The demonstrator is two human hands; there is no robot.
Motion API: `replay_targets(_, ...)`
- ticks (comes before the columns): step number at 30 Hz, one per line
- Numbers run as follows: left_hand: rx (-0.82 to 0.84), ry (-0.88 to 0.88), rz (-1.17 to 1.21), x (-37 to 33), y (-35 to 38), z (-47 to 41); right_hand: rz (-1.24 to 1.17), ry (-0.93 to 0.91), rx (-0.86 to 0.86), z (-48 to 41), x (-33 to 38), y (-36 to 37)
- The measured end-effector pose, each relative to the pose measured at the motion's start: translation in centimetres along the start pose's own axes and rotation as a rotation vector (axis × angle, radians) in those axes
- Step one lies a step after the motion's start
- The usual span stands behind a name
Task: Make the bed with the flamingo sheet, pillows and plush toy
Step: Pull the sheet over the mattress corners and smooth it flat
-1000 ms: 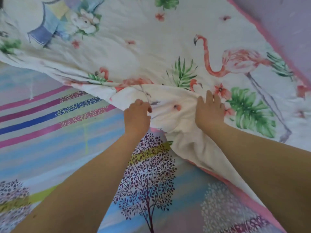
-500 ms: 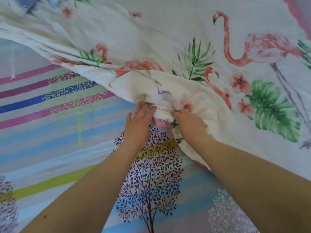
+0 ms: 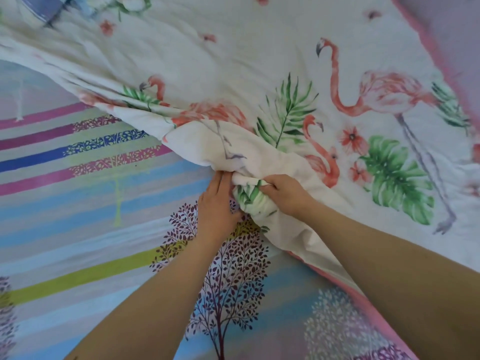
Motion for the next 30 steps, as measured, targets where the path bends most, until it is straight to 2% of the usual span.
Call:
replay_targets(3, -0.158, -0.330, 0.287, 1.4, -1.0, 2.5, -0.116, -0.019, 0.045, 2.6, 0.8, -0.5)
replay_targets(5, -0.149, -0.547, 0.504, 1.5, -0.2, 4.2, -0.173, -0.021, 0.059, 4.7, 1.2, -0.8)
replay_targets(8, -0.094, -0.647, 0.699, -1.2, -0.6, 5.5, -0.169, -0.032, 0.059, 7.4, 2.2, -1.4)
replay_targets(11, -0.199, -0.857, 1.149, -4.1, -1.6, 7.0, -0.144, -0.050, 0.033, 10.1, 3.4, -2.1)
replay_targets(13, -0.254, -0.904, 1.368, -5.7, -2.5, 7.3, -0.121, -0.066, 0.006, 11.7, 4.1, -2.6)
replay_targets(15, -0.271, -0.878, 1.334, -6.6, -4.4, 7.4, -0.076, -0.080, -0.066, 13.4, 4.6, -3.4)
replay_targets(20, -0.368, -0.763, 0.899, -7.5, -10.8, 9.6, 0.046, -0.021, -0.302, 17.2, 3.9, -6.2)
replay_targets(24, -0.305, -0.679, 0.774, -8.2, -14.4, 12.0, 0.262, -0.079, -0.363, 20.1, 5.3, -6.7)
replay_targets(28, -0.228, -0.629, 0.891, -10.4, -16.8, 14.4, 0.393, -0.399, -0.505, 25.6, 9.6, -5.9)
replay_targets(30, -0.200, -0.573, 0.883, -11.6, -17.9, 15.3, 0.394, -0.501, -0.418, 27.8, 10.6, -4.0)
Point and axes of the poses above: each hand's wrist, its own z-axis away from the middle knuckle, its own y-axis out of the palm, x = y × z, the point moved 10 cm from there along -z, towards the middle knuckle, and after that the axes turned 15 degrees about y, right-handed, at the moved point
